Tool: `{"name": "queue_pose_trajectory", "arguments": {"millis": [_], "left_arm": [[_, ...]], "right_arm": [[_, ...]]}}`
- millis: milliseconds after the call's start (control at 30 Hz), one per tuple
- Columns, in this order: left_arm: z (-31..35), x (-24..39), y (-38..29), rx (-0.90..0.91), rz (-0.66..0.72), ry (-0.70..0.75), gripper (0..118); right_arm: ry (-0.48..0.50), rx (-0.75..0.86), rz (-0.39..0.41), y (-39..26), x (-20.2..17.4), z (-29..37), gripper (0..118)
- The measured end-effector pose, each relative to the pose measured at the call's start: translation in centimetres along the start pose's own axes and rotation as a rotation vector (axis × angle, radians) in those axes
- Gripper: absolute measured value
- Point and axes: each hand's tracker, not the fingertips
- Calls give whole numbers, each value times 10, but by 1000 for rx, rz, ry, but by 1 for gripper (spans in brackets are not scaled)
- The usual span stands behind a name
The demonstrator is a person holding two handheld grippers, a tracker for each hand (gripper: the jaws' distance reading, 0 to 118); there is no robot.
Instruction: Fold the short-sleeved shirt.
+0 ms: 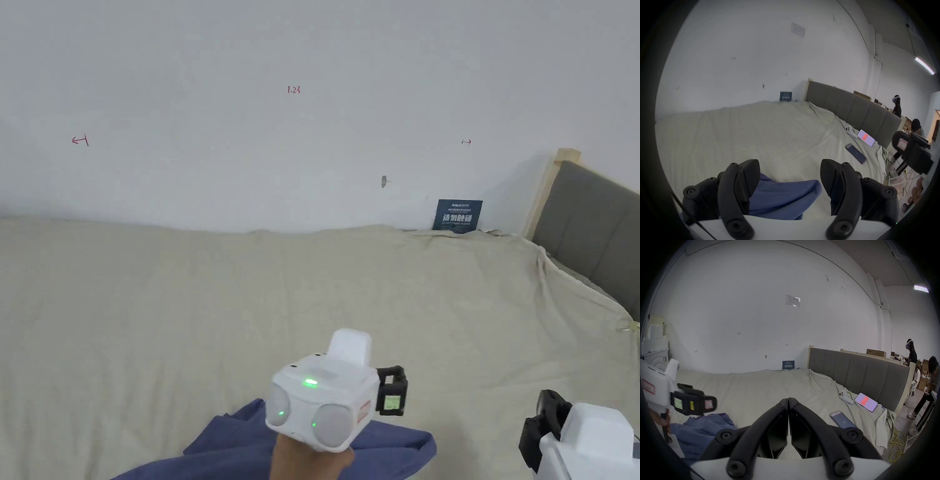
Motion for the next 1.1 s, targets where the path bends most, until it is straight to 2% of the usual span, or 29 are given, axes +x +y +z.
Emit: {"name": "queue_pose_trajectory", "arguments": {"millis": [133, 200, 300, 333, 400, 467, 533, 733, 1100], "left_arm": [[50, -41, -7, 93, -3, 106, 66], [69, -66, -14, 138, -24, 192, 53], [111, -97, -24, 196, -44, 330, 25], [125, -107, -28, 206, -47, 367, 19], [146, -128, -34, 217, -19, 428, 16], [170, -147, -40, 220, 1, 450, 1], [186, -161, -47, 234, 9, 517, 0], [223, -187, -64, 257, 43, 566, 0], [236, -201, -81, 225, 84, 546, 0]], "right_arm": [[49, 11, -3, 3, -27, -3, 0], [78, 19, 1, 4, -43, -3, 0], [124, 30, 4, 7, -70, -5, 0], [144, 34, 7, 7, -80, -5, 0], [172, 41, 20, 9, -98, -5, 0], [212, 47, 27, 10, -117, -4, 0], [232, 53, 37, 10, -134, -1, 0], [290, 53, 55, 5, -167, 4, 0], [312, 39, 75, -3, -180, 10, 0]]}}
